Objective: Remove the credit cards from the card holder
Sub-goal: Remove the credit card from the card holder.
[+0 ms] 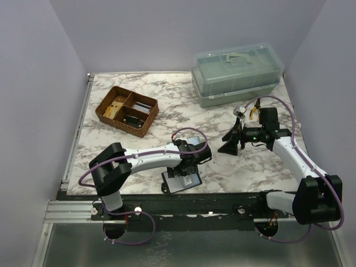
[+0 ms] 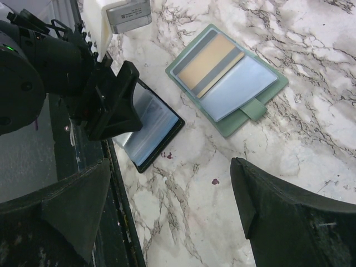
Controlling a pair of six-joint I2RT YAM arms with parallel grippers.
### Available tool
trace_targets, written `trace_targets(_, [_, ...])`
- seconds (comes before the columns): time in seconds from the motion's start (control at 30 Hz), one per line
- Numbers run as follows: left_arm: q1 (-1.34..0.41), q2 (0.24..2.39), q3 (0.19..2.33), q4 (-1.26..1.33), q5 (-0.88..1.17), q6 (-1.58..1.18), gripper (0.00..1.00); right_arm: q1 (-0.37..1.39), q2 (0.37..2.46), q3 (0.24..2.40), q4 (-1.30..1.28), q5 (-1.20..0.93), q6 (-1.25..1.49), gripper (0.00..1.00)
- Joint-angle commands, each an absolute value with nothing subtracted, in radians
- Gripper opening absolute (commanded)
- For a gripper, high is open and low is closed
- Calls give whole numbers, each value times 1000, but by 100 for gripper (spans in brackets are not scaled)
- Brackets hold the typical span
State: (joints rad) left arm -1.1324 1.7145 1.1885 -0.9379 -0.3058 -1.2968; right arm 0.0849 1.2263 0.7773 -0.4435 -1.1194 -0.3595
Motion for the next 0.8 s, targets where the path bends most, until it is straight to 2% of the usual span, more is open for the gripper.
trace_targets(0.0, [-1135, 1741, 1164, -978, -334, -1289, 76, 80, 1219, 765, -454, -1143, -374, 95])
trace_targets(0.23, [-1135, 1610, 1087, -1031, -332, -1345, 71, 81, 1218, 765, -454, -1145, -373, 95])
trace_targets(0.53, [-1094, 1451, 901, -1022, -293, -1416, 70, 81, 1217, 765, -456, -1157, -373, 95])
trace_targets(0.77, [-1059, 1355, 897, -842, -230, -1215, 71, 82, 1226, 759, -450, -1254, -361, 95])
